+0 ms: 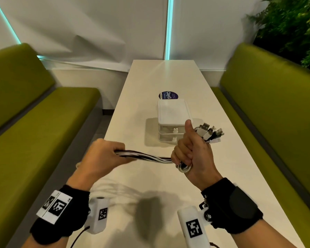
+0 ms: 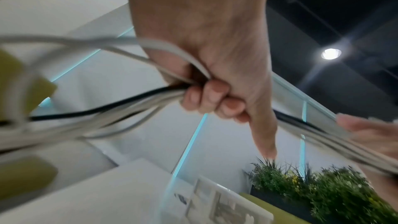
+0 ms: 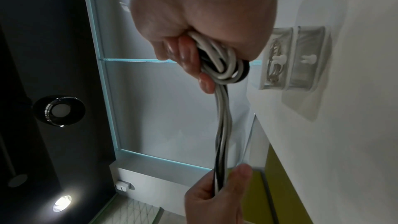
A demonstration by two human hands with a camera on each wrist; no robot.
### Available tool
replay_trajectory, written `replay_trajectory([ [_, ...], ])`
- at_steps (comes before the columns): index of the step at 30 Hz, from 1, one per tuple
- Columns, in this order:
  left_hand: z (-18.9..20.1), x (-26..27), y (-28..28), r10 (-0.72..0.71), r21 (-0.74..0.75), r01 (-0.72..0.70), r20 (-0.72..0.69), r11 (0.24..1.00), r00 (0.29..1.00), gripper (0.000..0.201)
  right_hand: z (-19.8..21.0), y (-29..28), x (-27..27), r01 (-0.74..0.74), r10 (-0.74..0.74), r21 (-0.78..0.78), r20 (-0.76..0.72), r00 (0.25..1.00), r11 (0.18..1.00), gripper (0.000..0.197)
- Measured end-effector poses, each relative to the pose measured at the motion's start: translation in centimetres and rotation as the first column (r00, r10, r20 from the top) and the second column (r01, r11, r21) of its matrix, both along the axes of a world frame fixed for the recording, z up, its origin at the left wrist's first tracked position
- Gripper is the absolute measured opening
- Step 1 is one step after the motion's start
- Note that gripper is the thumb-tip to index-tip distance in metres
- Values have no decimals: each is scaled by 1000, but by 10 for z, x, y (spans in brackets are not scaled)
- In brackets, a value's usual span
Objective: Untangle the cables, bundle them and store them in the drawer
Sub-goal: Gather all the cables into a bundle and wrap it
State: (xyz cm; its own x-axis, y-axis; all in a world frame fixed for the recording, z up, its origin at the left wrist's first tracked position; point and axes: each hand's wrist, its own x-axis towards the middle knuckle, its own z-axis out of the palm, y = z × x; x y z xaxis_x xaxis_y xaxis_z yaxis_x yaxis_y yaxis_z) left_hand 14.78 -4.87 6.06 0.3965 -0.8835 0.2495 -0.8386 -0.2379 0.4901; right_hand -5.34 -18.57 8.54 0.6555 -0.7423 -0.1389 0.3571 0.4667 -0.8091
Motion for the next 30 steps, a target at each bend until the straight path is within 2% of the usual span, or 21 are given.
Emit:
replay_trajectory([
  [2,5,9,3,12,-191,29,208,981,978,44,6,-2,4,-7,8,-18,40,999,1000,60],
  [5,4,11,4,32,-274,51,291,960,956,49,9,-6,9,-20,22,-45,48,999,999,60],
  [7,-9,9,2,27,-203,29,268,979,963,60,4,-6,9,-29,29,-53,7,1000,998,59],
  [9,-28,4,-1,48,-53,-38,193,998,980,68,-4,-5,6,-43,41,-55,-40,998,998,59],
  [12,-40,-1,-6,152,247,-150,13,957,988,61,-14,-5,2,-46,42,-46,-82,996,998,58],
  [14,-42,-3,-7,161,331,-140,-36,933,986,62,-18,-6,2,-46,44,-27,-92,995,999,58],
  [17,-42,-6,-10,143,301,-137,2,944,990,66,-18,-8,3,-44,41,-22,-102,994,999,58],
  [20,-40,-15,-12,69,406,-91,70,909,995,58,-16,-9,3,-36,32,-30,-117,993,999,58],
  [22,-34,-21,-12,9,418,-38,72,908,997,54,-15,-8,2,-28,23,-38,-121,992,999,59],
  [26,-21,-52,-20,-172,196,185,-86,963,981,75,-14,-5,2,-31,23,-65,-108,994,997,60],
  [28,-23,-67,-27,-222,157,253,-188,955,957,63,-11,-4,2,-35,29,-70,-77,997,997,60],
  [30,-29,-76,-30,-218,153,248,-187,957,958,34,-9,-4,0,-41,36,-81,-66,997,996,61],
])
